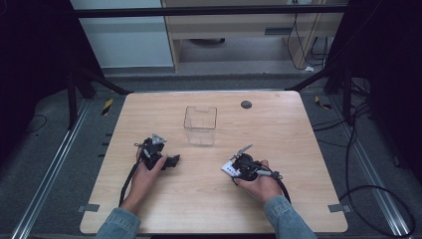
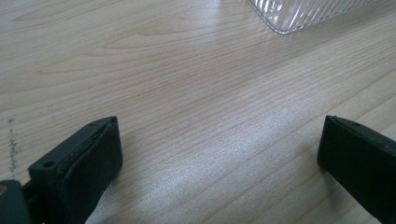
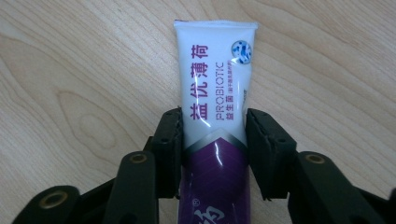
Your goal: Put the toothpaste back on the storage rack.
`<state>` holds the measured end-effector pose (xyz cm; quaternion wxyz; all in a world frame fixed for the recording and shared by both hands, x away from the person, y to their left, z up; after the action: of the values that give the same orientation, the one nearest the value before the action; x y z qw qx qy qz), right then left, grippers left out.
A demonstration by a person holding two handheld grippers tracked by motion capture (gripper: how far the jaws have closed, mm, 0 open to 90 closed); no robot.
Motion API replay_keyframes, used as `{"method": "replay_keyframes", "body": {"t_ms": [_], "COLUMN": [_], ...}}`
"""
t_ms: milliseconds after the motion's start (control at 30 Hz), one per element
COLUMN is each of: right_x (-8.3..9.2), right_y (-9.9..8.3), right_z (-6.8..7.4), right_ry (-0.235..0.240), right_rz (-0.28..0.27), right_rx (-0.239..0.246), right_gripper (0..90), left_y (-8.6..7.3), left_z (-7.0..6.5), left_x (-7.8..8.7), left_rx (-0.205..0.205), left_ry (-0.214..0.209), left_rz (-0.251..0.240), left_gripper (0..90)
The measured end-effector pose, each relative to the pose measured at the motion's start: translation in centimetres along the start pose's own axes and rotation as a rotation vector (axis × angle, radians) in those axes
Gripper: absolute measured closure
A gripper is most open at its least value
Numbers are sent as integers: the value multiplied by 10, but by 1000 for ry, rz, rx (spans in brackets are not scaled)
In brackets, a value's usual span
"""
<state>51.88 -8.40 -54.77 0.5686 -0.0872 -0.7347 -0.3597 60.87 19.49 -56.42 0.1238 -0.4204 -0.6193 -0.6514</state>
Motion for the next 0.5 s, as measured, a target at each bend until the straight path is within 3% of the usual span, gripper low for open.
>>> {"method": "replay_keyframes", "body": {"t_ms": [500], "right_x": [5], "right_y": [0], "right_z": [-3], "right_ry": [54], "right_rz": [-19], "right_rx": [-60], "right_gripper": [740], "left_y": [0], "left_z": [0], "left_x": [0], "left_rx": [-2], "left_ry": [1], "left_rz": [2], "left_gripper": [0]}}
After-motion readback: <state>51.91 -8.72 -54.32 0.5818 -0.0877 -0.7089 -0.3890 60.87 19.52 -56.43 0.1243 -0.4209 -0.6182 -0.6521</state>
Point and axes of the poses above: each handheld gripper's, and its own axes: x roughly backward along the jaws, y roughly out of its top, z roughly to its left, the point moved 8 cm from there along -x, roughly forward along the jaws, and after that the axes turned 11 degrees about x, right-handed, at the moved point
